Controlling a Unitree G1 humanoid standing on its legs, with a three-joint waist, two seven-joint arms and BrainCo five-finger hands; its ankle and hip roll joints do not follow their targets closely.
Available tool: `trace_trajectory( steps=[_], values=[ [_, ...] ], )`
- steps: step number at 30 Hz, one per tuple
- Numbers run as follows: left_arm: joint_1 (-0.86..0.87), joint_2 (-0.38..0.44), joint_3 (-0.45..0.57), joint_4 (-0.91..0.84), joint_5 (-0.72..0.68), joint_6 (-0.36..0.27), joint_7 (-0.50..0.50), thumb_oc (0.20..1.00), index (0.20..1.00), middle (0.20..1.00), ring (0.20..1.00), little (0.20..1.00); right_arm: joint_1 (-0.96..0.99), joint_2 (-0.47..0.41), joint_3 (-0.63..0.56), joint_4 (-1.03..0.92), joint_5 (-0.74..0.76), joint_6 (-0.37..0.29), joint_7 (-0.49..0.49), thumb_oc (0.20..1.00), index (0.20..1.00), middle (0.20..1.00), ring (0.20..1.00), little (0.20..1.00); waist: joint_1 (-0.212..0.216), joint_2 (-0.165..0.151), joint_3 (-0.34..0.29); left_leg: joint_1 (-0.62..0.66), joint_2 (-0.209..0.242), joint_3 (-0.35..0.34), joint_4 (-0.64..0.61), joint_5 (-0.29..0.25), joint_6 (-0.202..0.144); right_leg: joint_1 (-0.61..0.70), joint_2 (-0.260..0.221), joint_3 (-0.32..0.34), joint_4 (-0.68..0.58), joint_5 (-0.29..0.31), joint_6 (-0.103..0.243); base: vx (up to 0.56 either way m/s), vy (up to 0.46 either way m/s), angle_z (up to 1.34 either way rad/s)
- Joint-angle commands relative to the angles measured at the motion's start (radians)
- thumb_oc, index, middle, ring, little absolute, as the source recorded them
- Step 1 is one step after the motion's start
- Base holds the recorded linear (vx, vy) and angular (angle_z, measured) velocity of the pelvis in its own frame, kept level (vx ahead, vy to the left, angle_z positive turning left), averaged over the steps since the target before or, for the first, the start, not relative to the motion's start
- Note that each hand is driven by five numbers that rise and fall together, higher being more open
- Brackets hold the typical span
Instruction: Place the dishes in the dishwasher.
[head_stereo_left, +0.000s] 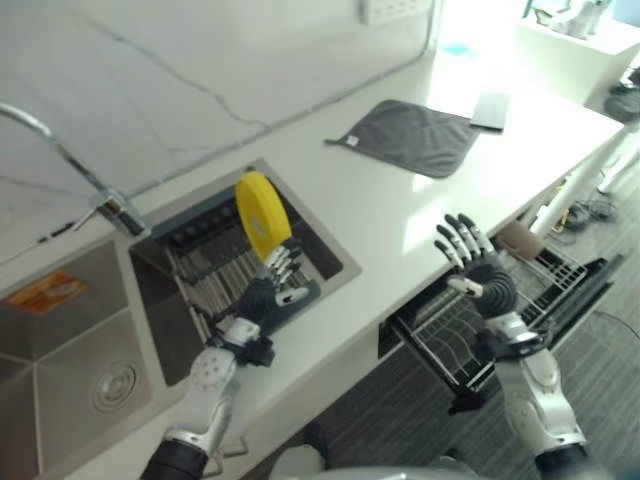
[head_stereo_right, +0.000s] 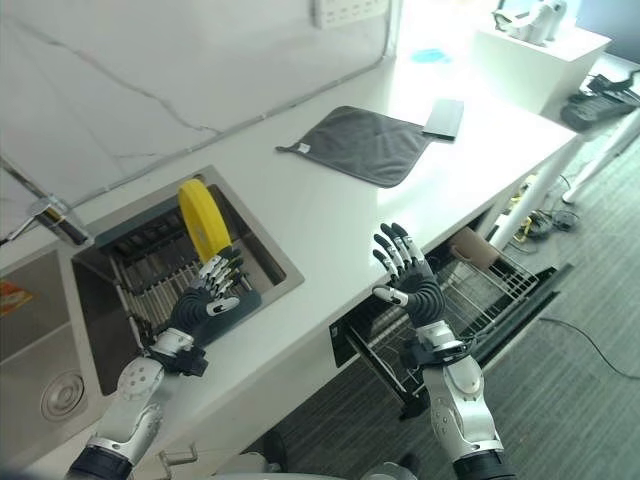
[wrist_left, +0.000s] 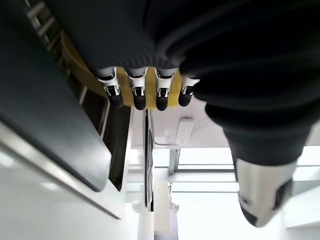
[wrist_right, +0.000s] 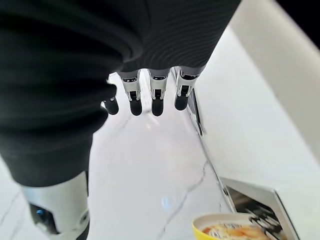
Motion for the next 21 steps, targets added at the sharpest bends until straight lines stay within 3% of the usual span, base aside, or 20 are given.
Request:
trace_trajectory(
  steps=[1,12,21],
  values=[
    [-0.026,-0.004,0.032,-0.108,-0.015,-0.04,-0.041,1.0,1.0,1.0,1.0,1.0,-0.051,-0.013,-0.025,-0.075,-0.033,-0.065,-0.031,1.0,1.0,1.0,1.0,1.0,0.008,0.029,-0.002,0.01,0.041,-0.067,0.022,-0.085,-0.016,-0.038,0.083,-0.026,0.105,-0.119,-0.08,-0.02,0.01,0.04],
    [-0.027,0.0,0.053,-0.133,-0.008,-0.027,-0.028,1.0,1.0,1.0,1.0,1.0,-0.094,-0.013,0.014,-0.078,-0.036,-0.054,-0.065,1.0,1.0,1.0,1.0,1.0,0.048,0.023,-0.007,-0.017,0.051,-0.065,0.025,-0.06,-0.02,-0.006,0.098,-0.048,0.081,-0.126,-0.091,0.0,-0.019,0.05],
    [-0.007,-0.001,0.089,-0.189,0.006,-0.115,0.027,1.0,1.0,1.0,1.0,1.0,-0.111,-0.014,0.028,-0.092,-0.041,-0.029,-0.035,1.0,1.0,1.0,1.0,1.0,0.068,0.02,-0.013,-0.016,0.058,-0.074,0.029,-0.064,-0.037,0.022,0.109,-0.048,0.074,-0.153,-0.097,0.02,-0.018,0.01]
  ],
)
